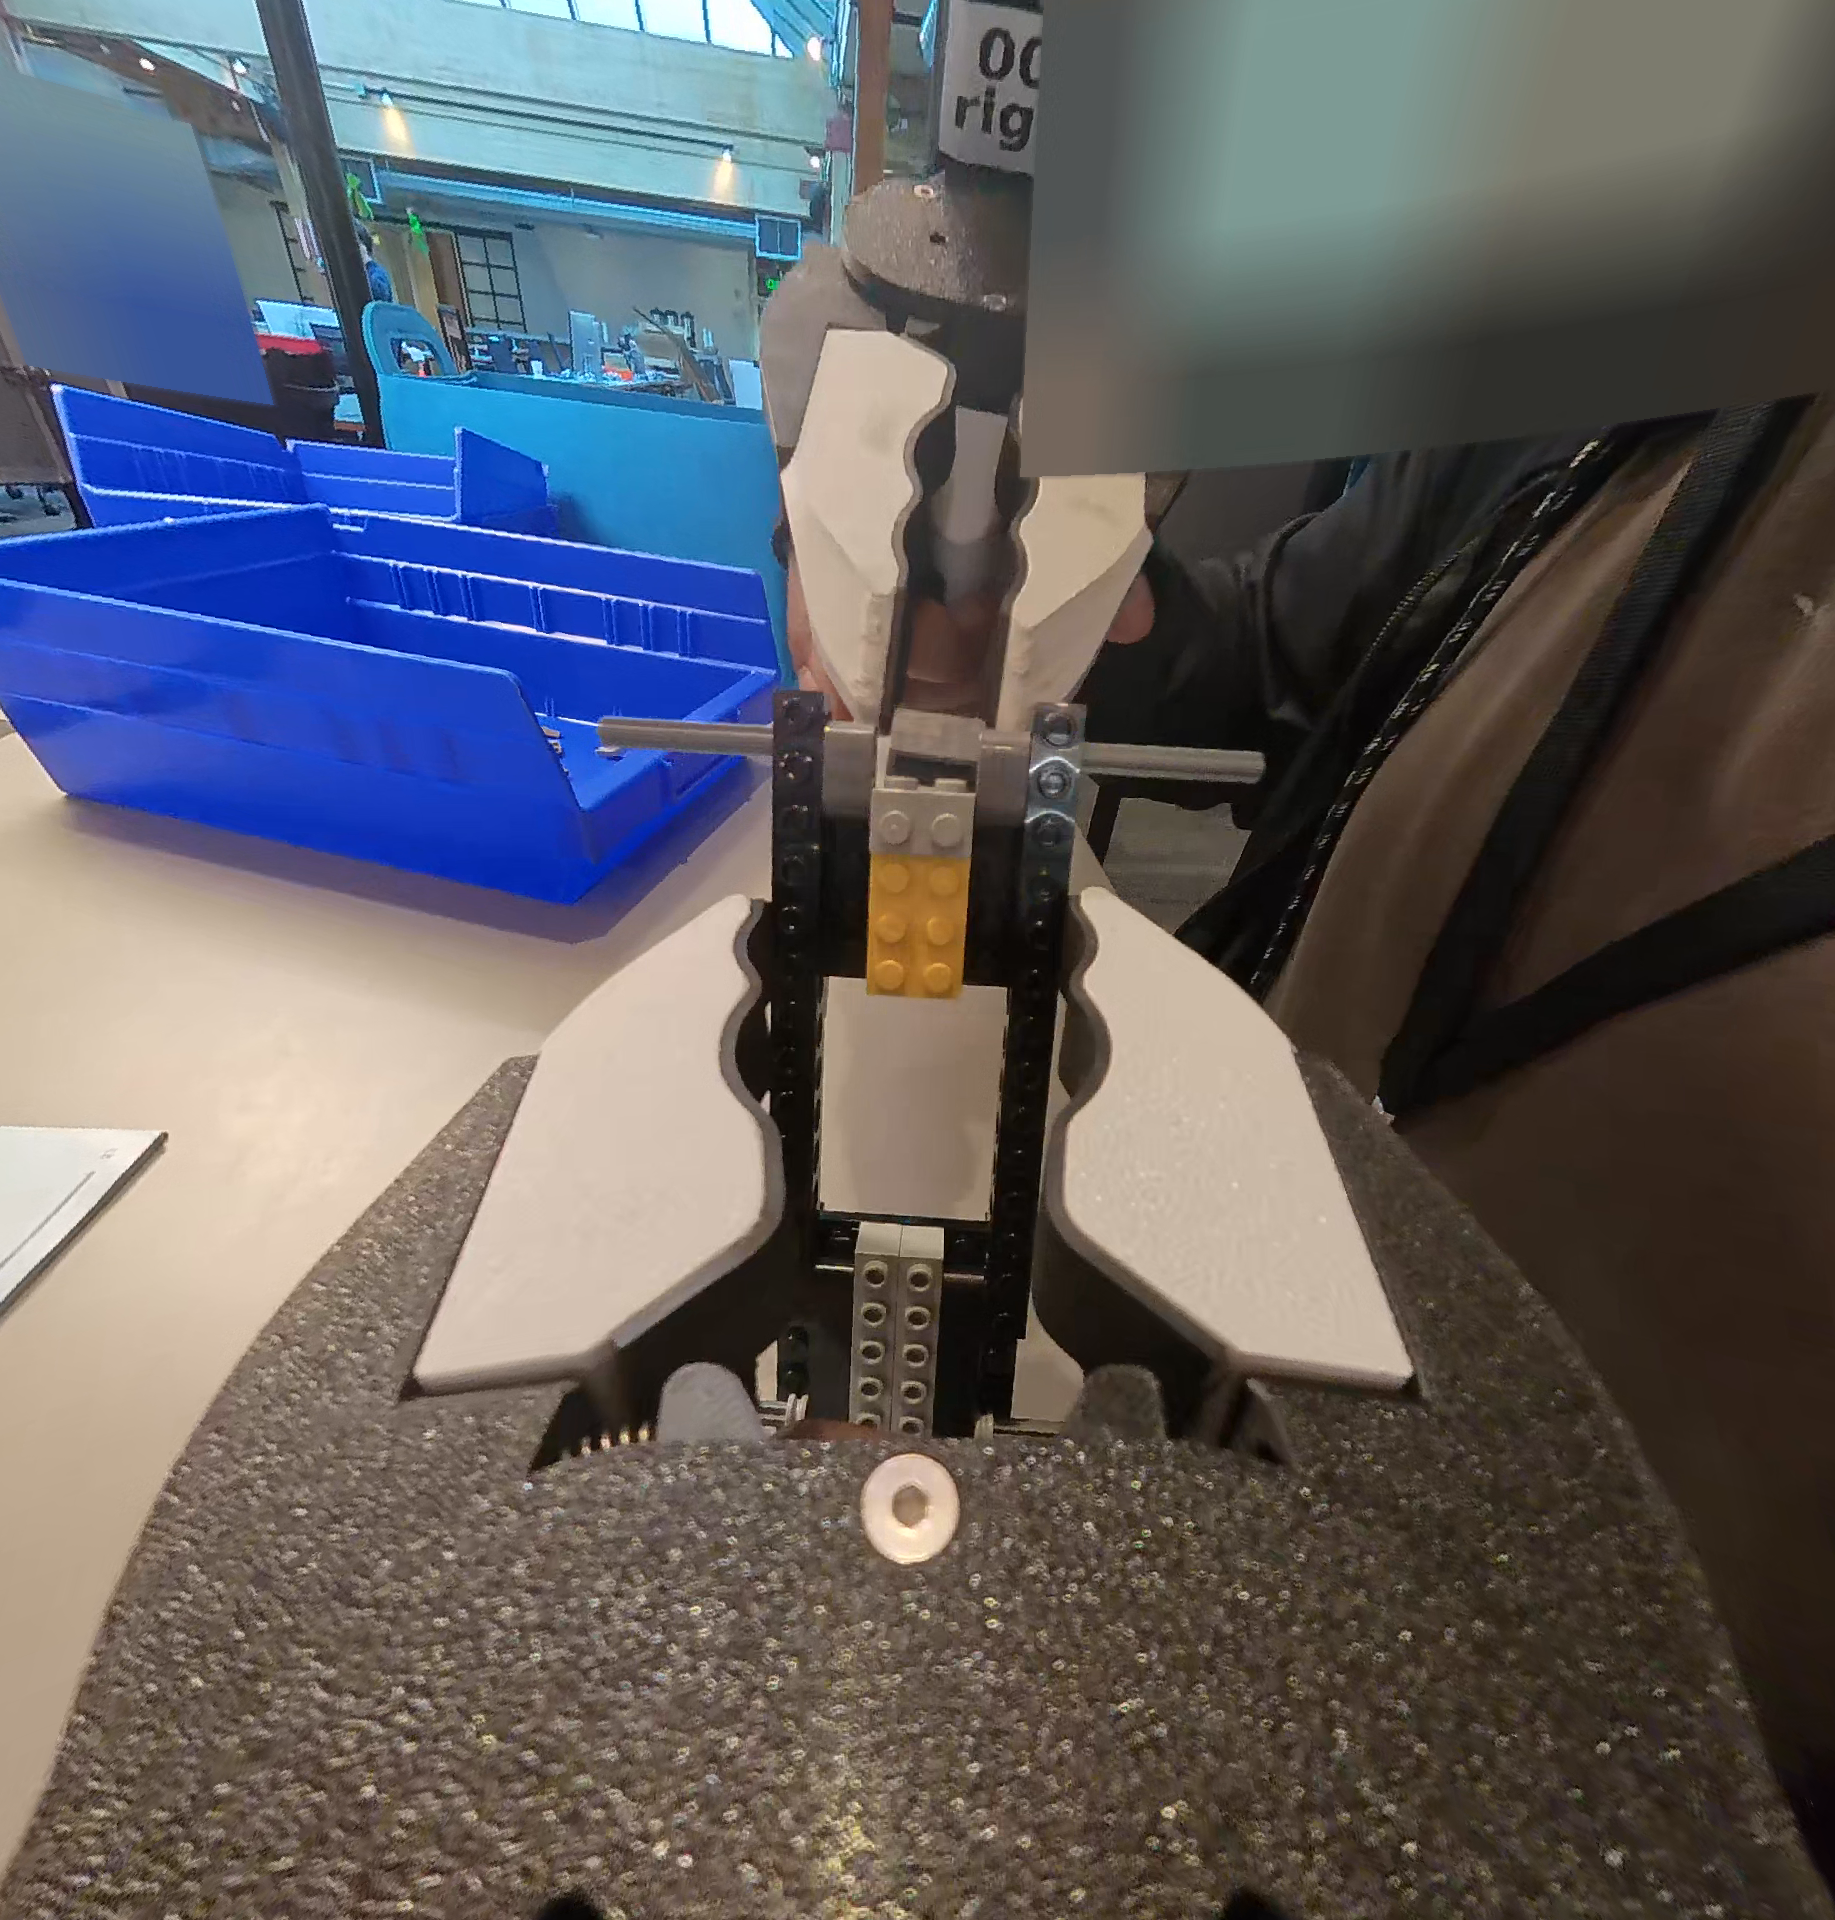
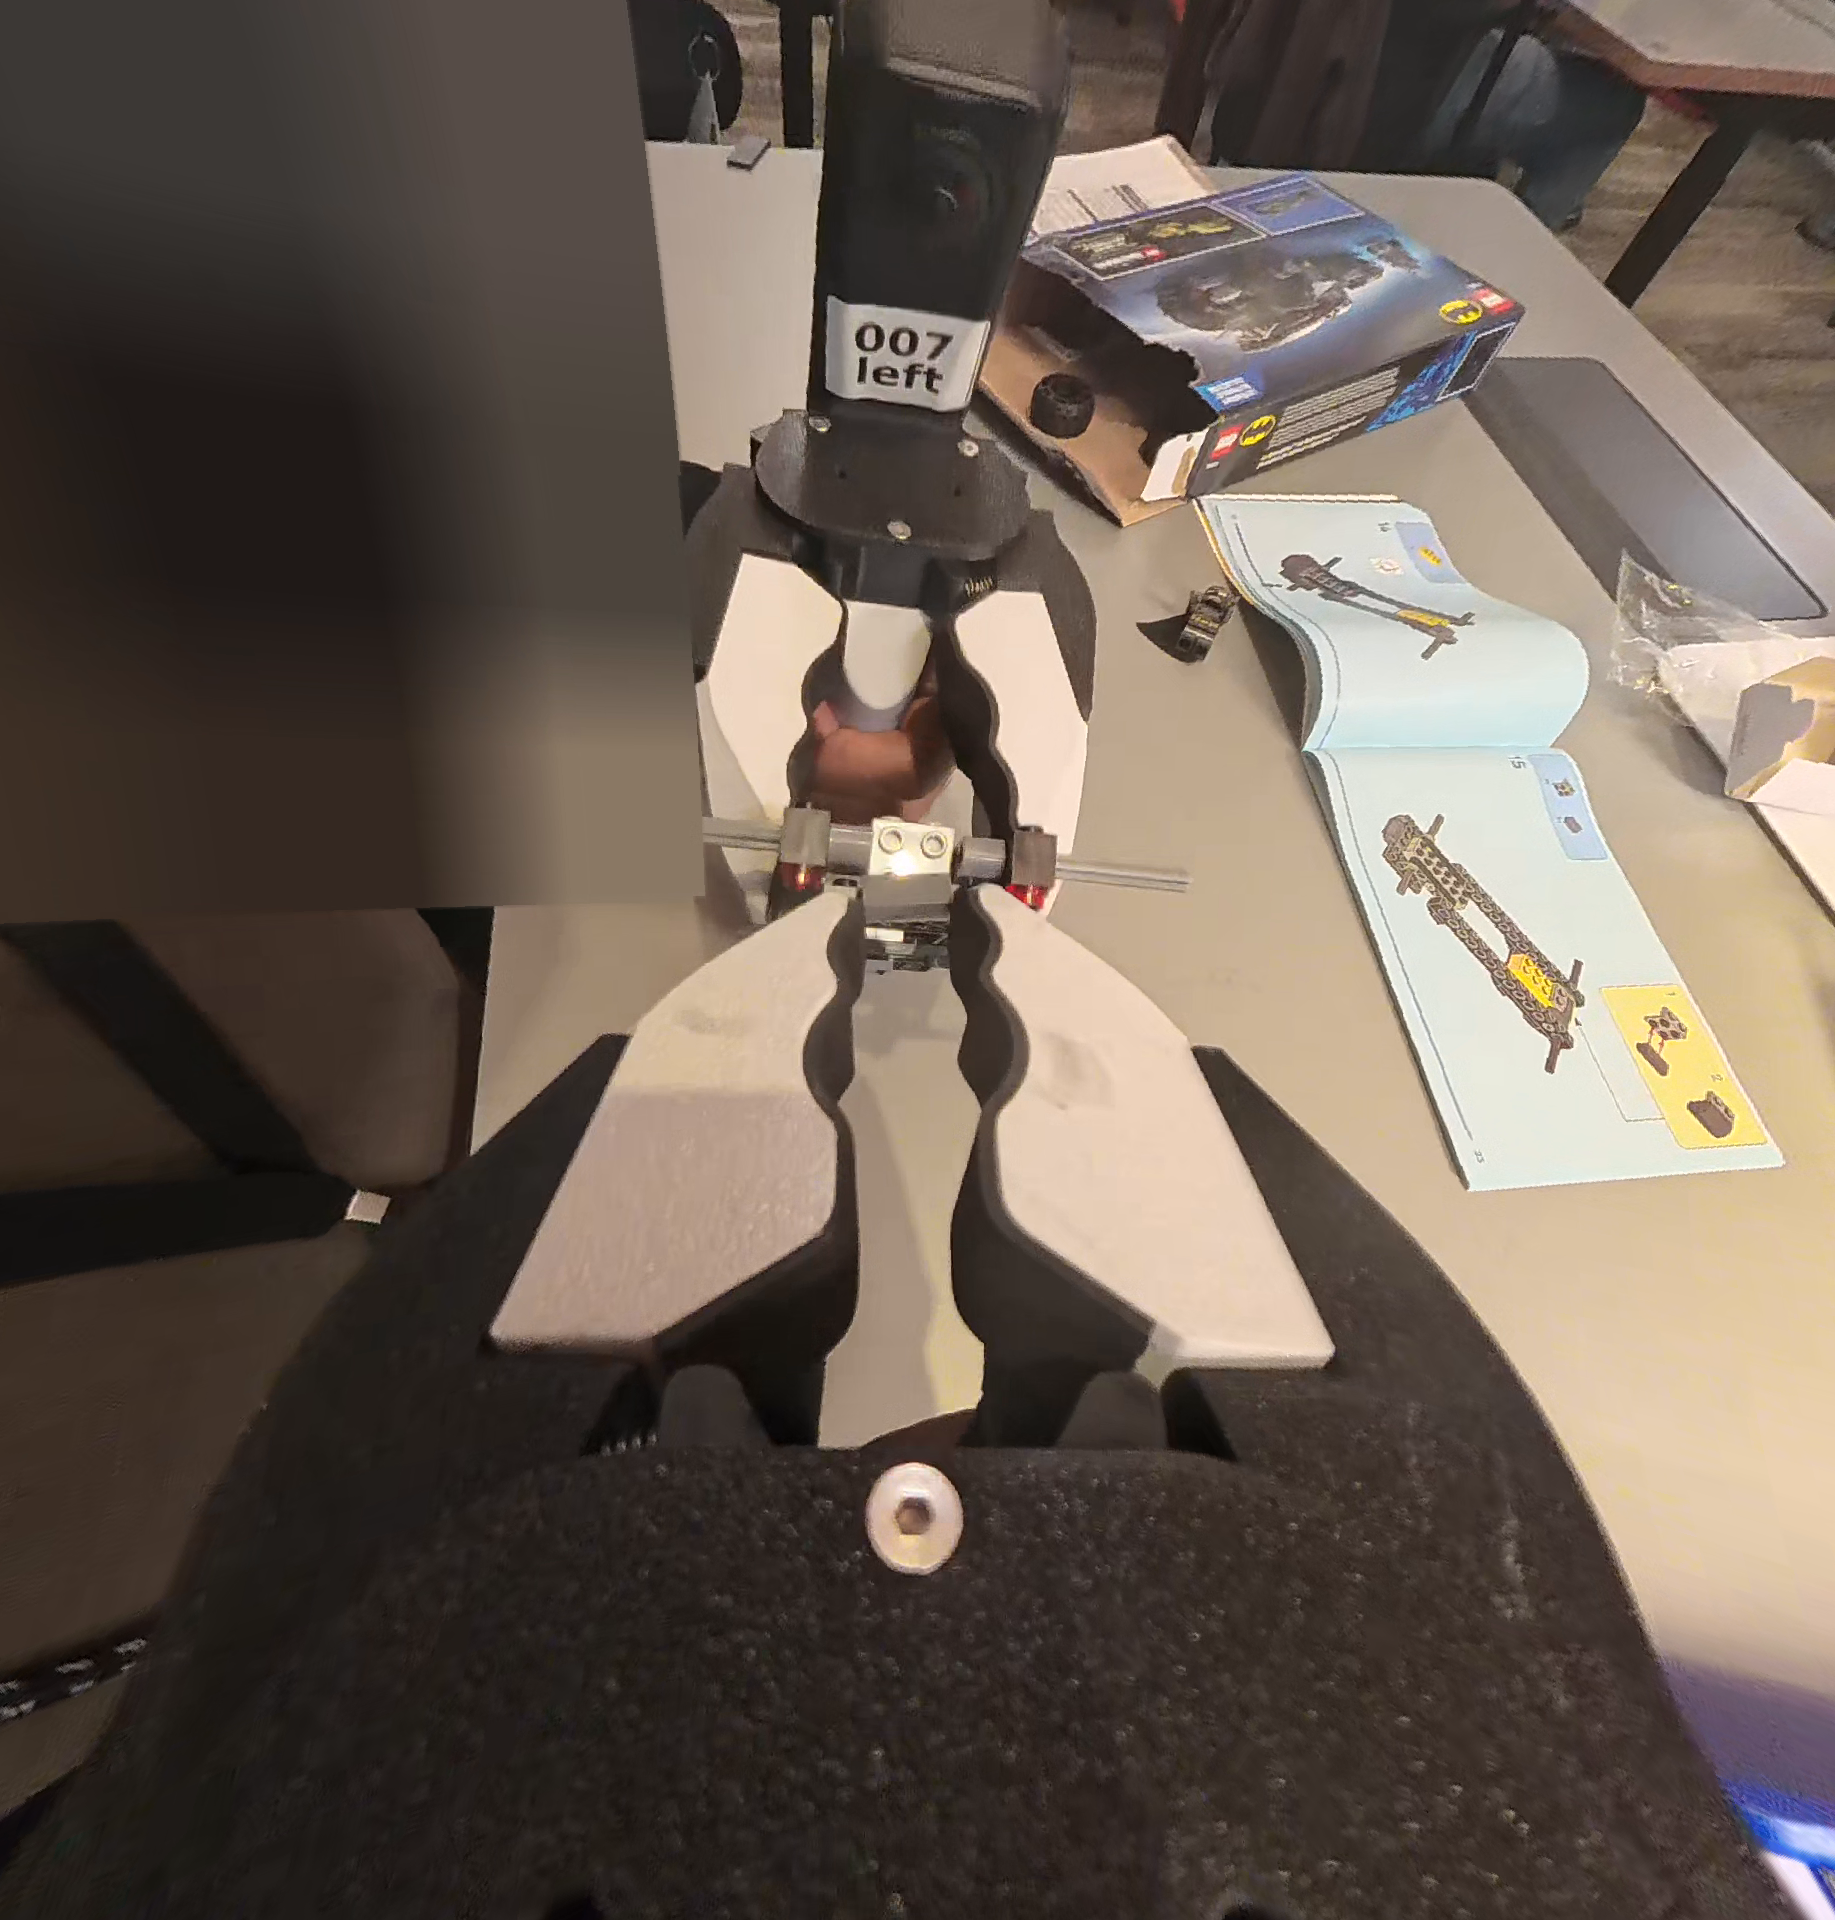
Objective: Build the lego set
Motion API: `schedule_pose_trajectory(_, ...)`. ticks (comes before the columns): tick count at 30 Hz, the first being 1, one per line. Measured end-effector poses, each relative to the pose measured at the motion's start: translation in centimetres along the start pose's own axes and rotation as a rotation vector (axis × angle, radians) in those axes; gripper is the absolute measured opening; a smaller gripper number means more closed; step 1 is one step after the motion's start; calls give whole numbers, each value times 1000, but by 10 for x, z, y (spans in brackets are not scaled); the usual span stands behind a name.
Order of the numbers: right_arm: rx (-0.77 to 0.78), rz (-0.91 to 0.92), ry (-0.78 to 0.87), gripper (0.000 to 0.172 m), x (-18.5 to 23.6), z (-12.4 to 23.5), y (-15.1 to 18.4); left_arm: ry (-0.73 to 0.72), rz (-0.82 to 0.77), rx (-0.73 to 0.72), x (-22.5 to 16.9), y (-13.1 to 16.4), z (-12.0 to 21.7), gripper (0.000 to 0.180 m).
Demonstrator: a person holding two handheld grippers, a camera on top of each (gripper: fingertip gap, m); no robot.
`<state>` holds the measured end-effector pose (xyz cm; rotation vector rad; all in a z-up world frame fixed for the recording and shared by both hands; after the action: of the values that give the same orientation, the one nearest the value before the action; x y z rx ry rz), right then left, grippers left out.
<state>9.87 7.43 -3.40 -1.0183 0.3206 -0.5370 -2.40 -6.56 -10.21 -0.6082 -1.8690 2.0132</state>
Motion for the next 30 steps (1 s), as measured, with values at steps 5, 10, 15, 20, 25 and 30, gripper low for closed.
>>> schedule_pose_trajectory(5, 4, -8, -7, 16, -1, -3, -3, 5, 12, -20, 0, 0, 3, 53)
schedule_pose_trajectory(10, -5, -21, -10, 15, -2, -4, -5, 5, 14, -23, 0, 0, 4, 53)
schedule_pose_trajectory(15, -25, -42, -15, 15, -2, -4, -6, 6, 17, -31, 0, 0, 4, 53)
schedule_pose_trajectory(20, -36, -59, -20, 15, -3, -5, -5, 5, 16, -32, 0, 0, 4, 53)
schedule_pose_trajectory(25, -46, -72, -21, 15, -3, -5, -5, 7, 24, -38, 0, 1, 3, 53)
schedule_pose_trajectory(30, -72, -90, -18, 15, -4, -5, -6, 25, 62, -74, 1, 3, 3, 53)
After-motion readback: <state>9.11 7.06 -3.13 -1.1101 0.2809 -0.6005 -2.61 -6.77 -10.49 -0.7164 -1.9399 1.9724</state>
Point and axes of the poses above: each gripper's, where its closed fingertips meet, z back along the fingers, y out of its underside, x = y × z across the jaws, the point moved 10 cm from there along z, back along the fingers, and after that the axes turned 9 degrees about -y, right-handed, at the moved point
